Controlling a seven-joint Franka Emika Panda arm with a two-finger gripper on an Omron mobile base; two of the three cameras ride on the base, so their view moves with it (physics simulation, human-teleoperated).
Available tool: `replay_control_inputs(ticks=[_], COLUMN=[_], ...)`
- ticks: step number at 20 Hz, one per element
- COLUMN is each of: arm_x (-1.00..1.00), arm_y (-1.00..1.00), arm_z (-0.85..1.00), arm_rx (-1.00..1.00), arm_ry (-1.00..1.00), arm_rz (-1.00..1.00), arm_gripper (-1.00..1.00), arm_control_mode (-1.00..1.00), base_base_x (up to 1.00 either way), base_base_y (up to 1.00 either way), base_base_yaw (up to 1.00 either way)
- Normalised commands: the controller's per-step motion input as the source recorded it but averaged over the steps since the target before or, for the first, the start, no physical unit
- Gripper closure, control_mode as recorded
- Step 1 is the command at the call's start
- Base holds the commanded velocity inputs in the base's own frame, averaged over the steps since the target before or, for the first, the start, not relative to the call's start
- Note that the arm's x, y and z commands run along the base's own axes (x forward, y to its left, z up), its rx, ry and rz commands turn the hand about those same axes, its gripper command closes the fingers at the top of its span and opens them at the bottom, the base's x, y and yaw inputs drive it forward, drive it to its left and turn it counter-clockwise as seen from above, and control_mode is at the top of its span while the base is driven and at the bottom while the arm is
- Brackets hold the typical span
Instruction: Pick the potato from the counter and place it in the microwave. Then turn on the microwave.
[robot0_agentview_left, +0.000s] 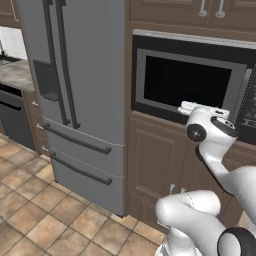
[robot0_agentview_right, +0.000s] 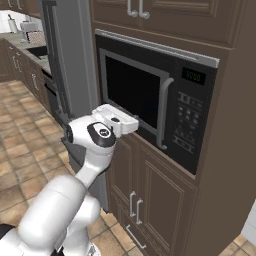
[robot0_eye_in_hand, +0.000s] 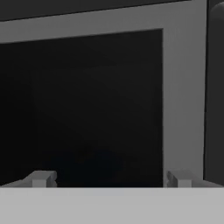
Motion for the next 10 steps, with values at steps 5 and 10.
replay_control_inputs(ticks=[5,10], arm_x=[-0.45,-0.49], arm_y=[0.06,0.00], arm_z=[0.00,0.00], arm_rx=[0.00,0.00], arm_ry=[0.00,0.00], arm_rz=[0.00,0.00], arm_gripper=[-1.00,-1.00], arm_control_mode=[-1.00,-1.00], base_base_x=[0.00,0.00], base_base_y=[0.00,0.00], base_base_yaw=[0.00,0.00])
